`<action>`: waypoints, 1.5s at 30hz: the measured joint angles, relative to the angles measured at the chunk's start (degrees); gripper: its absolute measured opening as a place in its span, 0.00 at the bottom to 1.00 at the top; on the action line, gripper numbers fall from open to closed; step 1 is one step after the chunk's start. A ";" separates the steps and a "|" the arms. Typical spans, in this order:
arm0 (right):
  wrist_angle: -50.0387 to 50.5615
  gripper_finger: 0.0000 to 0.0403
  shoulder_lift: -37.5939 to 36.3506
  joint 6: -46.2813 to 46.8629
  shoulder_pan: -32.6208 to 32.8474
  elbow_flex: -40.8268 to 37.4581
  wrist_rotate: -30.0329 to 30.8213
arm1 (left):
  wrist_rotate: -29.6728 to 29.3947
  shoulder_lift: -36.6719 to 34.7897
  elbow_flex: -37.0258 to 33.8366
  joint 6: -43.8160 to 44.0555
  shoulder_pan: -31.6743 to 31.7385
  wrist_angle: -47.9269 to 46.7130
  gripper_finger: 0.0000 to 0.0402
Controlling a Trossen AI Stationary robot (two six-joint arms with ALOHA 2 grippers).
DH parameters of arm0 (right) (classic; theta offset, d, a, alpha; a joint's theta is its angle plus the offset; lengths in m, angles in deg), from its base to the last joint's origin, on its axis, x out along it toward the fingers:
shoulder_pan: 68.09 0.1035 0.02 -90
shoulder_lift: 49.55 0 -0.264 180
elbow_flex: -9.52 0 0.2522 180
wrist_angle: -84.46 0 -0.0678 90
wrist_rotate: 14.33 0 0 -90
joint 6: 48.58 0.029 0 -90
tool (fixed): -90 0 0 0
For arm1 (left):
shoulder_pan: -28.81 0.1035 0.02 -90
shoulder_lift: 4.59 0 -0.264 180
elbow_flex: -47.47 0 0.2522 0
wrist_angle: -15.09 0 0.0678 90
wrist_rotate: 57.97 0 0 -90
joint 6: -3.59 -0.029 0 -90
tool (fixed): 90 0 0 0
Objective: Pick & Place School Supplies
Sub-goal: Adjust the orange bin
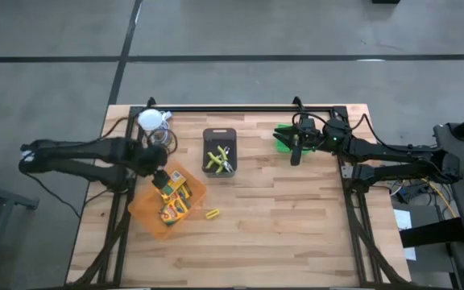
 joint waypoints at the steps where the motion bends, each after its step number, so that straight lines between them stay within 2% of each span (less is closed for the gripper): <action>1: 0.02 0.19 0.00 0.00 0.00 0.00 0.00 | 1.60 0.19 -0.17 -1.86 2.46 0.08 0.72; 5: 0.02 0.18 0.00 0.00 0.00 0.00 0.00 | 7.08 1.29 -0.90 -7.06 9.93 -0.01 0.72; 11: 0.02 0.19 0.00 0.00 0.00 0.00 0.00 | 8.87 4.85 -2.34 -12.69 14.84 1.56 0.72; 17: 0.00 0.21 0.00 -0.01 -0.01 0.00 0.00 | 10.09 9.65 -2.53 -16.71 15.16 2.53 0.72; 24: 0.02 0.21 0.02 0.00 0.00 0.00 -0.02 | 3.70 13.04 -2.53 -17.76 15.16 4.32 0.72; 31: 0.02 0.18 0.02 0.00 0.00 0.00 -0.02 | 3.01 15.68 -3.48 -16.76 15.16 5.73 0.69; 38: 0.02 0.17 0.02 0.00 -0.02 0.00 -0.01 | 5.49 18.34 -6.83 -16.68 15.14 9.65 0.61; 45: 0.00 0.19 0.02 0.00 -0.02 0.00 -0.02 | 5.79 19.58 -7.29 -16.59 15.10 10.92 0.46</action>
